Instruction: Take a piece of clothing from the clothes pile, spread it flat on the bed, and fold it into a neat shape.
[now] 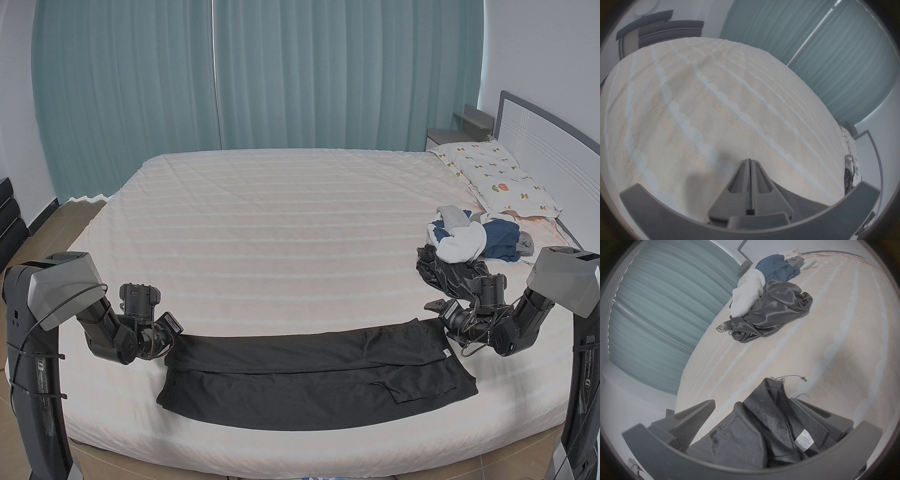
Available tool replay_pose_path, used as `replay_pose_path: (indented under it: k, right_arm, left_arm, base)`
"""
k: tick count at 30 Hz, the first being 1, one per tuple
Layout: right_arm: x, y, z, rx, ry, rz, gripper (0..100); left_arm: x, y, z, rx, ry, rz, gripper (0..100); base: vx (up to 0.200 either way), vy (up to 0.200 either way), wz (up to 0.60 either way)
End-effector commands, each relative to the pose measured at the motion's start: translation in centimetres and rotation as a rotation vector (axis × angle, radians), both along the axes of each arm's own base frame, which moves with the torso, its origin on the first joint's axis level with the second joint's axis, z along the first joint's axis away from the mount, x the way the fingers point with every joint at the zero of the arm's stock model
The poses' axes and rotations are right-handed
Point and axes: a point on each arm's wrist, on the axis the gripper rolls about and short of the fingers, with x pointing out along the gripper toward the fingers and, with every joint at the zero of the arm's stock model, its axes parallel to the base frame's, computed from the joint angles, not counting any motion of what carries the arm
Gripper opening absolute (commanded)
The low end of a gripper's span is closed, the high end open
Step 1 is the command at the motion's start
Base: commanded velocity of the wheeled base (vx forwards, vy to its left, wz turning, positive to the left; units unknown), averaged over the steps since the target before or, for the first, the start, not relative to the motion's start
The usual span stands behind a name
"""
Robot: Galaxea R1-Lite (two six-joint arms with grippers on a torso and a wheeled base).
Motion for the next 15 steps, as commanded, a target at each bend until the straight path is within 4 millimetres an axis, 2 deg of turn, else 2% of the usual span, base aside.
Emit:
replay_pose_path:
  k: [1,4,5,15]
  right_arm:
    - [0.5,0.0,-0.8,-0.008,0.005,0.004,100]
    - [0.6,-0.1,-1.3,-0.01,0.012,0.002,100]
    - [0.7,-0.1,-1.5,-0.014,0.015,0.003,0]
    - [1.7,-1.6,-1.9,-0.027,-0.008,-0.049,0]
  left_arm:
    - [0.4,0.1,0.1,-0.021,-0.016,0.041,0]
    - [0.4,0.1,0.0,-0.022,-0.014,0.042,0]
    - [0.3,0.1,0.0,-0.023,-0.013,0.043,0]
    - [0.3,0.1,0.0,-0.022,-0.011,0.044,0]
  base:
    - [0.0,0.0,0.0]
    - [0.0,0.0,0.0]
    - [0.0,0.0,0.0]
    - [0.0,0.0,0.0]
